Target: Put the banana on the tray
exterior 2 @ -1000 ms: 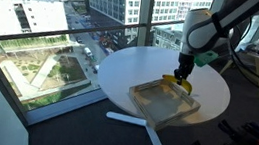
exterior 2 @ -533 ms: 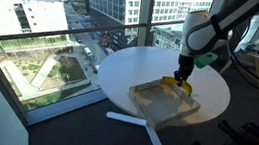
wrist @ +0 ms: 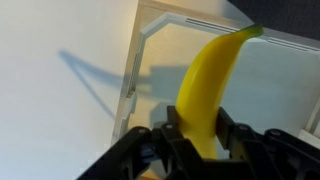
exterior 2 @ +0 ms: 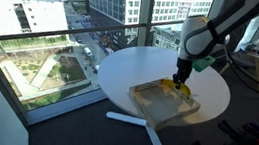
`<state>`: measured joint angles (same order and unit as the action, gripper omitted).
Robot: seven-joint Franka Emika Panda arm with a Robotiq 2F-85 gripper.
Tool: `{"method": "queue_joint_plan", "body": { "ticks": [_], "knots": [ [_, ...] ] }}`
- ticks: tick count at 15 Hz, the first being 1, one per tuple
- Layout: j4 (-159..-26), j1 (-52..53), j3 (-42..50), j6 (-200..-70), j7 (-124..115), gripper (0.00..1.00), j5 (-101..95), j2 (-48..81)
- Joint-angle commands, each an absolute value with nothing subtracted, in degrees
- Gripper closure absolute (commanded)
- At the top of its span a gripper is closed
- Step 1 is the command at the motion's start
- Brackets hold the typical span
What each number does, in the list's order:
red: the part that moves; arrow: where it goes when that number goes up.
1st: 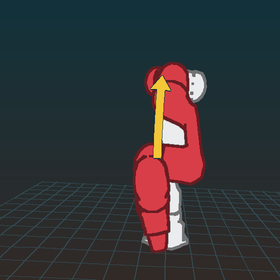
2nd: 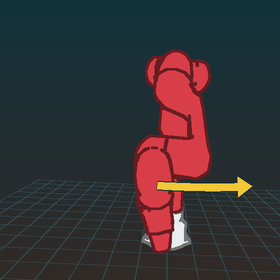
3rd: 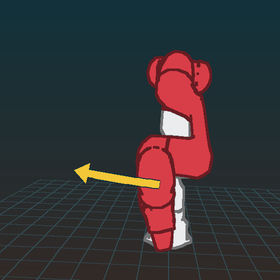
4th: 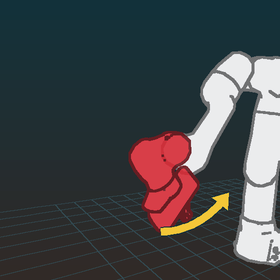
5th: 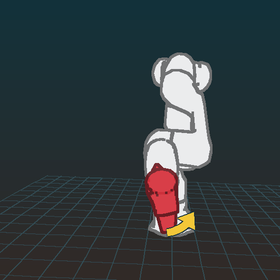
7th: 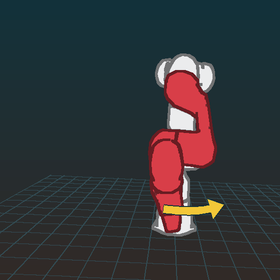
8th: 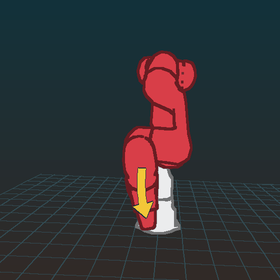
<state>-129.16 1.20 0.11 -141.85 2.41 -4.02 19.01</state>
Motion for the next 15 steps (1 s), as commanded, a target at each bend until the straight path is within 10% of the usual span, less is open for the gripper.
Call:
{"method": "queue_joint_plan", "body": {
  "ticks": [1, 15],
  "knots": [
    [-128.7, 0.3, -0.6, -143.6, 4.4, 0.84, -3.1, 20.2],
    [-127.6, 0.1, -0.5, -146.6, 4.1, 0.84, -3.4, 25.2]
  ]
}}
